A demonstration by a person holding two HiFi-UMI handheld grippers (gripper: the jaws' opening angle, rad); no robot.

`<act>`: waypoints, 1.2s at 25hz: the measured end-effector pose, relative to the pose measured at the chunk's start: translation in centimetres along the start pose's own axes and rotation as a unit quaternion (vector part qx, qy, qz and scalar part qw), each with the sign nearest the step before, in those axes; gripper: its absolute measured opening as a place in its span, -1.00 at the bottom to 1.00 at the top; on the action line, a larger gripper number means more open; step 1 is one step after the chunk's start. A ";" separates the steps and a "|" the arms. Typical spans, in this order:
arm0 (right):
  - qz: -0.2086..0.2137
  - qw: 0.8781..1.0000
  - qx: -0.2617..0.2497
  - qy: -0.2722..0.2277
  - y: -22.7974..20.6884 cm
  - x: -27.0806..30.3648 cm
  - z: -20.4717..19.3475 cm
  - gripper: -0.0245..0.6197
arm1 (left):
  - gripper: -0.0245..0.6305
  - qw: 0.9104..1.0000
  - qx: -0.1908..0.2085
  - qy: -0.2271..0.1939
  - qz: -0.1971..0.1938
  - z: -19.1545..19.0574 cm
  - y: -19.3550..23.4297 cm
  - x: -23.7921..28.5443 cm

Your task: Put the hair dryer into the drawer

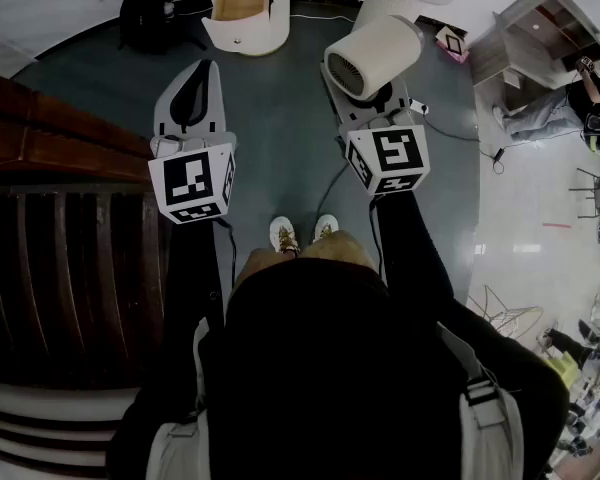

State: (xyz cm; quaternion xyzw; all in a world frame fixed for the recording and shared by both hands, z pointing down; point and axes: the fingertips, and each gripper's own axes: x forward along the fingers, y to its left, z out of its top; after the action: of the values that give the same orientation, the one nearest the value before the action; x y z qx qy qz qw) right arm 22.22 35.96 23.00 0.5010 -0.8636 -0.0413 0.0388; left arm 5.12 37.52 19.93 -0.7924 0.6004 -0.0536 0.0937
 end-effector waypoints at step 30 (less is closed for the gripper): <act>-0.012 1.000 0.003 0.001 3.2 1.4 -0.2 -0.30 | -0.87 0.999 -0.021 0.009 -0.022 -2.7 3.6 -0.4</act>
State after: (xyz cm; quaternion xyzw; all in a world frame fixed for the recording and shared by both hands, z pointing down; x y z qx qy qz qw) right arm 18.84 36.31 23.59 0.5111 -0.8578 -0.0381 0.0379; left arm 1.11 36.72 21.82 -0.8067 0.5847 -0.0503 0.0698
